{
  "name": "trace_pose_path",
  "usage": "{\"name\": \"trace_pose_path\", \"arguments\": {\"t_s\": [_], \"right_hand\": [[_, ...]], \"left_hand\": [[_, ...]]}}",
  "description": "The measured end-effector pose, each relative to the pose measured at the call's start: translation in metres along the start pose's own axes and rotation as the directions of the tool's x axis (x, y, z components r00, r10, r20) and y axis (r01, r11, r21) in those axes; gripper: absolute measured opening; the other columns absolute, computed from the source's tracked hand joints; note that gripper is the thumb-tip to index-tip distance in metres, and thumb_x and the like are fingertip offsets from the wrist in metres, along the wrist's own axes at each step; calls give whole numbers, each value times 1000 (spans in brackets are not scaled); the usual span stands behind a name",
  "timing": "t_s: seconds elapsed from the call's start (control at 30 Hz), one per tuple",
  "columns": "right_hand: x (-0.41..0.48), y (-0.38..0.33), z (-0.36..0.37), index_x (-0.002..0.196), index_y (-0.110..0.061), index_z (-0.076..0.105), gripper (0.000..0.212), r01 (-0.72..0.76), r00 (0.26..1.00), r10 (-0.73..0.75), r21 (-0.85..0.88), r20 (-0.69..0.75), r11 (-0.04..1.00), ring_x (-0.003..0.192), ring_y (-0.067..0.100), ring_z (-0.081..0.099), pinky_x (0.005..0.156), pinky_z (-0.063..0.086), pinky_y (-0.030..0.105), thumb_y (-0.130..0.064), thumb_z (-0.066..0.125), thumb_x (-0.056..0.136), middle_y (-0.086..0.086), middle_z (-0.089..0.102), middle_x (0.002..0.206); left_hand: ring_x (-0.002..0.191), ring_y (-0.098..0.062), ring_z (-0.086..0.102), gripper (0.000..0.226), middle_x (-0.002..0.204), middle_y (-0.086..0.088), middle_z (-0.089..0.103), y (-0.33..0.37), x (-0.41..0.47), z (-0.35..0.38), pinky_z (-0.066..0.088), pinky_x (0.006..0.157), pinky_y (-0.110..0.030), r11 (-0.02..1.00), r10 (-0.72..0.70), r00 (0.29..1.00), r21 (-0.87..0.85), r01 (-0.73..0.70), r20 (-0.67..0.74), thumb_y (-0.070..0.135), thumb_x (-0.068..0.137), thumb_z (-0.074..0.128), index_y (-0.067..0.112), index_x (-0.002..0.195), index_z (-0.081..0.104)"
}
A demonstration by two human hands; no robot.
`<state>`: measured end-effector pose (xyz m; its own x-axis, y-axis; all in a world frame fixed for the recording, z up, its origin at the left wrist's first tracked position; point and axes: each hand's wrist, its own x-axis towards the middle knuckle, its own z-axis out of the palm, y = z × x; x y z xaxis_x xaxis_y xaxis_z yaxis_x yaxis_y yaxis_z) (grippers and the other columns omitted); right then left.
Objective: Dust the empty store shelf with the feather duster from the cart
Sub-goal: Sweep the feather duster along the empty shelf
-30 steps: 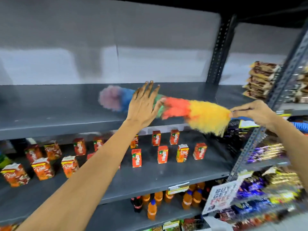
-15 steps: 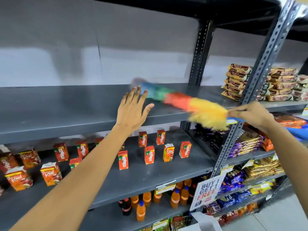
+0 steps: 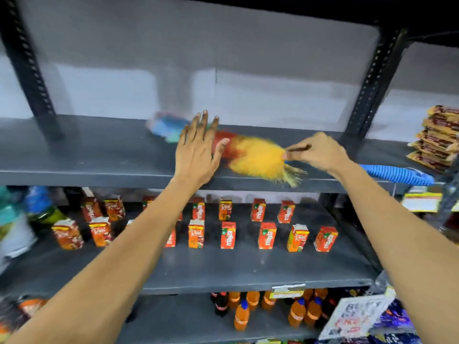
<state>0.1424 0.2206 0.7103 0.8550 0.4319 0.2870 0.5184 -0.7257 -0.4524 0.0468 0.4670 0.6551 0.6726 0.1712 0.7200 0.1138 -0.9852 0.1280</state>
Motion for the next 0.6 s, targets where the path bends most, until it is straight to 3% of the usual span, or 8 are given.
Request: {"name": "trace_pose_path", "arguments": {"t_s": [0.03, 0.1, 0.17, 0.23, 0.37, 0.5, 0.6], "right_hand": [[4, -14, 9, 101, -31, 77, 33, 36, 998, -38, 37, 44, 999, 67, 6, 53, 59, 38, 26, -50, 74, 73, -27, 60, 55], [11, -40, 27, 103, -32, 76, 37, 98, 989, -105, 72, 106, 993, 75, 7, 55, 59, 37, 25, -52, 74, 72, -22, 68, 71], [19, -64, 46, 107, -35, 73, 40, 129, 987, -132, 35, 89, 991, 99, 17, 61, 74, 43, 28, -57, 71, 73, -8, 74, 101], [26, -86, 66, 113, -36, 70, 42, 112, 994, -112, -47, 15, 993, 115, 25, 59, 88, 45, 34, -58, 66, 77, -1, 70, 118], [30, -125, 97, 117, -30, 68, 36, 163, 982, -180, -208, -64, 964, 108, 31, 62, 84, 49, 34, -48, 58, 87, 9, 70, 114], [29, -114, 89, 118, -36, 67, 42, 172, 984, -168, -62, 66, 983, 117, 26, 58, 89, 46, 34, -56, 63, 81, -2, 66, 125], [23, -86, 72, 117, -39, 67, 43, 125, 991, -121, -67, 62, 990, 120, 24, 56, 90, 45, 34, -59, 63, 79, -5, 65, 127]], "left_hand": [[140, -30, 21, 65, 151, -16, 26, -2, 0, -1, 16, 113, -45, 1000, 2, 1000, 8, -2, -1, 50, 91, 14, 12, 142, 27], [140, -29, 22, 65, 151, -15, 27, -10, 0, -6, 17, 112, -45, 1000, -5, 1000, 19, 5, -9, 50, 90, 15, 12, 142, 29], [140, -29, 23, 66, 151, -15, 29, -23, 1, -8, 18, 112, -45, 999, -33, 999, 18, 34, -20, 50, 89, 14, 13, 141, 30], [140, -28, 21, 68, 151, -14, 29, -33, 1, -7, 16, 112, -44, 997, -78, 997, -4, 77, -16, 52, 88, 10, 14, 141, 30], [140, -26, 23, 67, 150, -12, 32, -37, -1, -4, 18, 113, -42, 984, -150, 988, -99, 145, -45, 50, 89, 8, 15, 139, 34], [140, -26, 22, 66, 149, -12, 33, -35, 0, -5, 22, 111, -46, 977, -163, 984, -150, 152, -65, 51, 90, 9, 15, 139, 33], [141, -26, 20, 66, 151, -13, 30, -38, 0, -4, 20, 113, -47, 983, -136, 990, -132, 128, -48, 52, 91, 10, 14, 141, 31]]}}
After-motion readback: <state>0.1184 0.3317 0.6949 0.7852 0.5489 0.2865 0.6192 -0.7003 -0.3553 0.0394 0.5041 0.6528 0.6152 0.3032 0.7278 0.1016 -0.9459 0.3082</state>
